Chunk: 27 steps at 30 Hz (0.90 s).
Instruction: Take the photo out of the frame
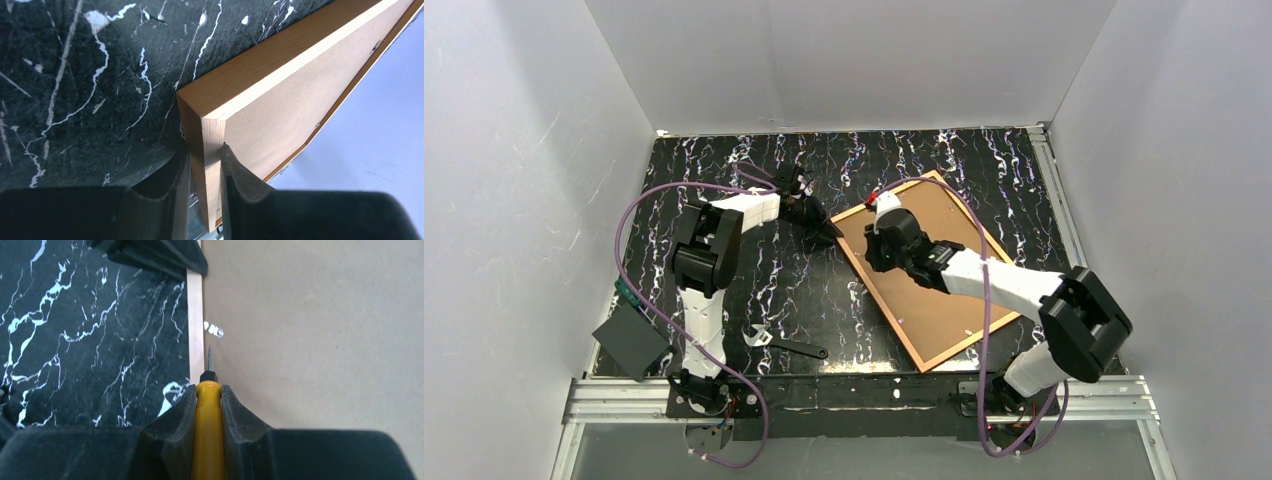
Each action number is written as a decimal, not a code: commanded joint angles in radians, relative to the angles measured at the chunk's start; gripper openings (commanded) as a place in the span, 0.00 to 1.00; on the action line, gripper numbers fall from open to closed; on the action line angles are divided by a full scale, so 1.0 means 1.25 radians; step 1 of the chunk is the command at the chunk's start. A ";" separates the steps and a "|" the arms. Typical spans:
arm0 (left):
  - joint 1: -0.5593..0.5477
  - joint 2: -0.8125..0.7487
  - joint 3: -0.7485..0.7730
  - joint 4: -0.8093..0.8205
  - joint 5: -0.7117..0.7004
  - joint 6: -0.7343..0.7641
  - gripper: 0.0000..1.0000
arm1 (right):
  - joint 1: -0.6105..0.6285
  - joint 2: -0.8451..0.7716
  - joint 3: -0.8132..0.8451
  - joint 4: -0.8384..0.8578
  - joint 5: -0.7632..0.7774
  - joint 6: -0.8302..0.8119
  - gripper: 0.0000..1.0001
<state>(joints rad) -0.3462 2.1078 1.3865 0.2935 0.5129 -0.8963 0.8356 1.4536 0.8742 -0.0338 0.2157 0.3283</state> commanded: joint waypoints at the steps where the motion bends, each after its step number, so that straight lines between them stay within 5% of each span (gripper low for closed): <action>1: 0.000 0.043 -0.026 -0.092 -0.019 0.064 0.00 | 0.022 0.065 0.077 0.063 0.062 -0.057 0.01; 27: 0.011 0.053 -0.044 -0.121 0.029 0.025 0.00 | 0.105 0.255 0.178 0.134 0.314 -0.180 0.01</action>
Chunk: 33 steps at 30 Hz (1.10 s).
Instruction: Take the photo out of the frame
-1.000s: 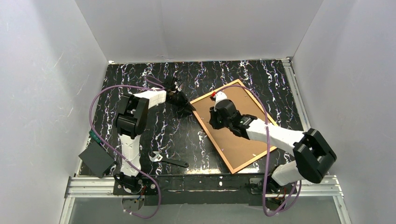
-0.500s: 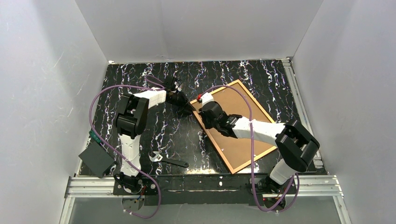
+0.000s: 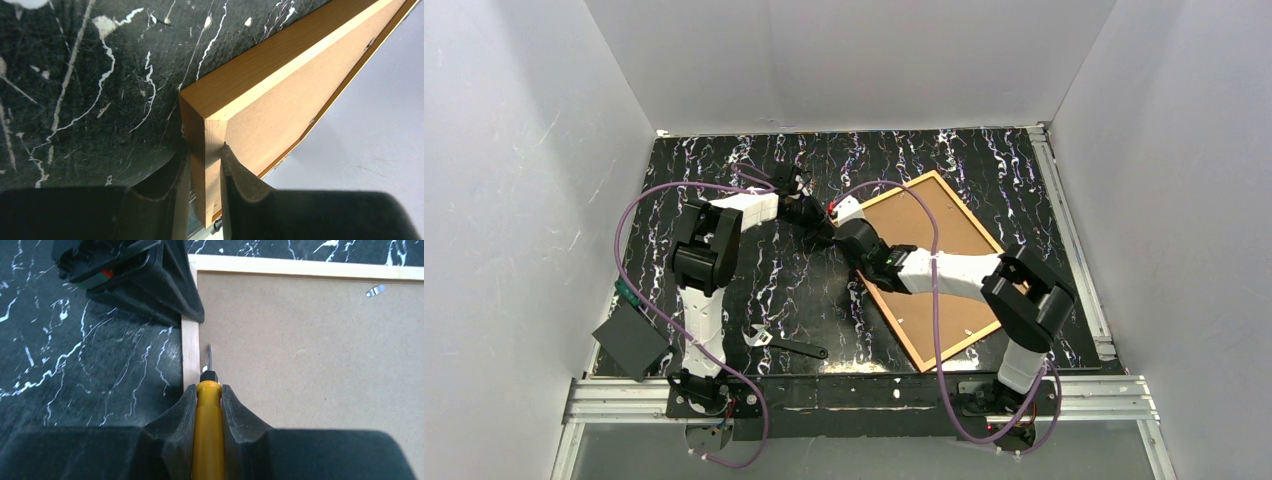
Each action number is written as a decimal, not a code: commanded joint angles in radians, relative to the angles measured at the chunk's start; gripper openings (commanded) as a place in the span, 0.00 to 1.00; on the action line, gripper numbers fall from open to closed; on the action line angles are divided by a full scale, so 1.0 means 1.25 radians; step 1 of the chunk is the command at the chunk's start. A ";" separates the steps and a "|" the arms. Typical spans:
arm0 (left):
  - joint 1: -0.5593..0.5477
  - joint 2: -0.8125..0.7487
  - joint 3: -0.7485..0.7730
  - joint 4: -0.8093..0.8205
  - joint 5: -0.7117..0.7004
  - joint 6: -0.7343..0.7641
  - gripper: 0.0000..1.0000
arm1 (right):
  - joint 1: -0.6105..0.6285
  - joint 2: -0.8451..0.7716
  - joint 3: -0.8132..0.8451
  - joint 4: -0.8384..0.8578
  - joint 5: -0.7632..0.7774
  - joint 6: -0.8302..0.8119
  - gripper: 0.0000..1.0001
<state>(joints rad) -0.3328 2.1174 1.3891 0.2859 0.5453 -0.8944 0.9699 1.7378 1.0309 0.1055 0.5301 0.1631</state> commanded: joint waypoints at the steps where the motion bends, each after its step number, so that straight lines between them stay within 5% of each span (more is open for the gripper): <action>1: -0.001 0.045 -0.046 -0.120 0.003 0.028 0.00 | -0.002 0.032 0.062 0.020 0.070 -0.054 0.01; 18: 0.001 0.056 0.035 -0.221 -0.005 0.097 0.00 | -0.004 -0.173 -0.009 -0.124 -0.040 0.035 0.01; 33: 0.002 0.056 0.021 -0.219 -0.001 0.090 0.00 | -0.004 -0.117 -0.047 -0.103 -0.090 0.090 0.01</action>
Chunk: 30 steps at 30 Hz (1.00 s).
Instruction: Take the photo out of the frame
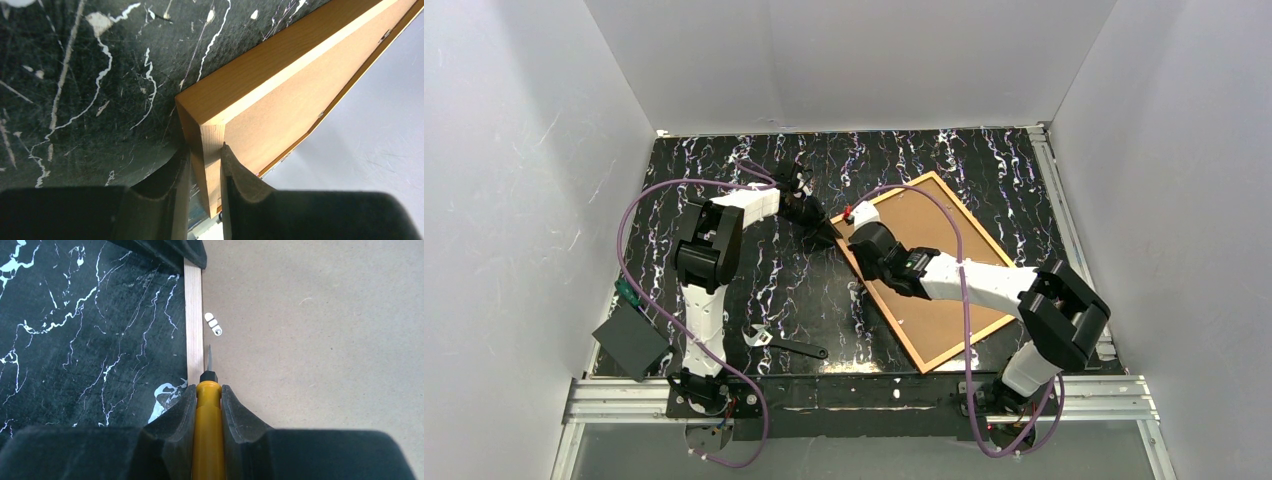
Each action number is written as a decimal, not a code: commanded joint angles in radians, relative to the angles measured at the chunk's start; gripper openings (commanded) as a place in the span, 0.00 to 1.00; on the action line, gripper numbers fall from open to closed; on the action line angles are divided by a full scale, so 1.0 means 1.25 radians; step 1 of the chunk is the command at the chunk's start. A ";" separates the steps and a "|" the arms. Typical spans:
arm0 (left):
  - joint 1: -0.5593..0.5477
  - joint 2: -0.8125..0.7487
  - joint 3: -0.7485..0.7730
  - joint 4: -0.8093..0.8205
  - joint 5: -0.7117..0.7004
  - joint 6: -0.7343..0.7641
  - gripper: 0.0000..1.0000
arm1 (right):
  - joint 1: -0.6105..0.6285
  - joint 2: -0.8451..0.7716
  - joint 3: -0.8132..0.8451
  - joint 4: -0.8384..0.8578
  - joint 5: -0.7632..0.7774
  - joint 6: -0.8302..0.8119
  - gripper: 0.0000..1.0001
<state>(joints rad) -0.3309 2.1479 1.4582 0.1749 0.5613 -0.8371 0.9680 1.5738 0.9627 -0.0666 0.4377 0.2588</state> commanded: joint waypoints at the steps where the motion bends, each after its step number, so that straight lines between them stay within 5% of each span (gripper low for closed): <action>1: 0.000 0.031 -0.037 -0.130 -0.013 0.044 0.00 | -0.002 0.019 0.007 0.039 -0.018 0.015 0.01; 21: 0.001 0.037 -0.033 -0.135 -0.011 0.037 0.00 | -0.013 0.153 0.173 0.002 0.124 -0.038 0.01; 22: 0.002 0.034 -0.021 -0.165 -0.015 0.042 0.08 | -0.014 0.125 0.173 -0.005 0.114 -0.041 0.01; 26: 0.002 -0.040 -0.026 -0.187 -0.013 0.020 0.73 | -0.028 -0.087 0.073 -0.074 0.066 -0.002 0.01; 30: -0.061 -0.181 -0.175 -0.084 0.024 -0.062 0.81 | -0.031 -0.305 -0.100 -0.184 0.065 0.088 0.01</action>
<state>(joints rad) -0.3435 2.0357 1.3563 0.1116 0.5880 -0.8616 0.9356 1.3281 0.9585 -0.1680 0.5171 0.2714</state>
